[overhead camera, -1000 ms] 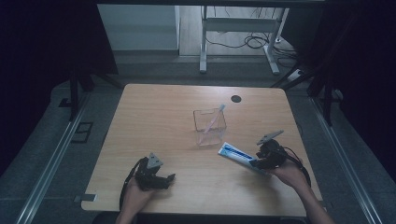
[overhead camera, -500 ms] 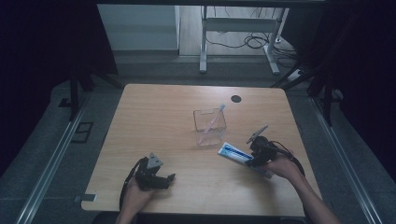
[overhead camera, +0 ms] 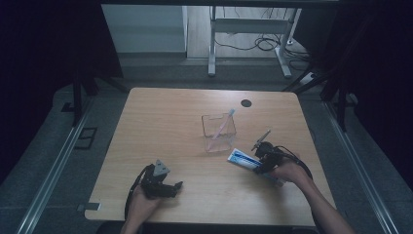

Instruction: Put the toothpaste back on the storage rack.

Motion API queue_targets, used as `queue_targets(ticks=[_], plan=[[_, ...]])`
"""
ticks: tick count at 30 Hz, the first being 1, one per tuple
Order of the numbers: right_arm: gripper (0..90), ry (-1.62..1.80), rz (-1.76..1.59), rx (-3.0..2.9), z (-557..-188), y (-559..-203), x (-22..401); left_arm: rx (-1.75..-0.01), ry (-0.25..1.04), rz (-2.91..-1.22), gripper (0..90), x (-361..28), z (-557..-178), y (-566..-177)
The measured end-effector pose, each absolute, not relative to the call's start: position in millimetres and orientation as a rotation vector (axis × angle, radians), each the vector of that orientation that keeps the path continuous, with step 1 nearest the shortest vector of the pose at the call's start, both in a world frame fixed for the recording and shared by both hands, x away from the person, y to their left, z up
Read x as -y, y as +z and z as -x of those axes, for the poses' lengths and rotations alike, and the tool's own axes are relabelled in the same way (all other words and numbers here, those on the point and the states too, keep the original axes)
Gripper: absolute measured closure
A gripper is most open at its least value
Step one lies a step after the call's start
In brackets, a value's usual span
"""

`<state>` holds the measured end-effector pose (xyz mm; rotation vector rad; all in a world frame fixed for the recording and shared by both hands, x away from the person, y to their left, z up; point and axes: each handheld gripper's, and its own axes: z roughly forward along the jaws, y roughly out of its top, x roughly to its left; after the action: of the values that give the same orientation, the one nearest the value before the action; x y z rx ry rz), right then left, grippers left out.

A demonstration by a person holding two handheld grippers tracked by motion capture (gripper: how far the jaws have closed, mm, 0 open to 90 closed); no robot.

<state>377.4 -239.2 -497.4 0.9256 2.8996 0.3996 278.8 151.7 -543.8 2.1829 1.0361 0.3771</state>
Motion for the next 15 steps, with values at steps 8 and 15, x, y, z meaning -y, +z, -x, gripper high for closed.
queue_targets(ticks=[8, 15], plan=[[73.1, 0.400, -0.996, -2.889, -378.2, -490.4, 239.4, -1.036, 0.377, -2.183, 14.0, -151.7, -278.8, -543.8], [73.6, 0.440, -0.975, -2.863, -371.7, -490.5, 243.2, -1.036, 0.377, -2.183, 14.0, -151.7, -278.8, -543.8]])
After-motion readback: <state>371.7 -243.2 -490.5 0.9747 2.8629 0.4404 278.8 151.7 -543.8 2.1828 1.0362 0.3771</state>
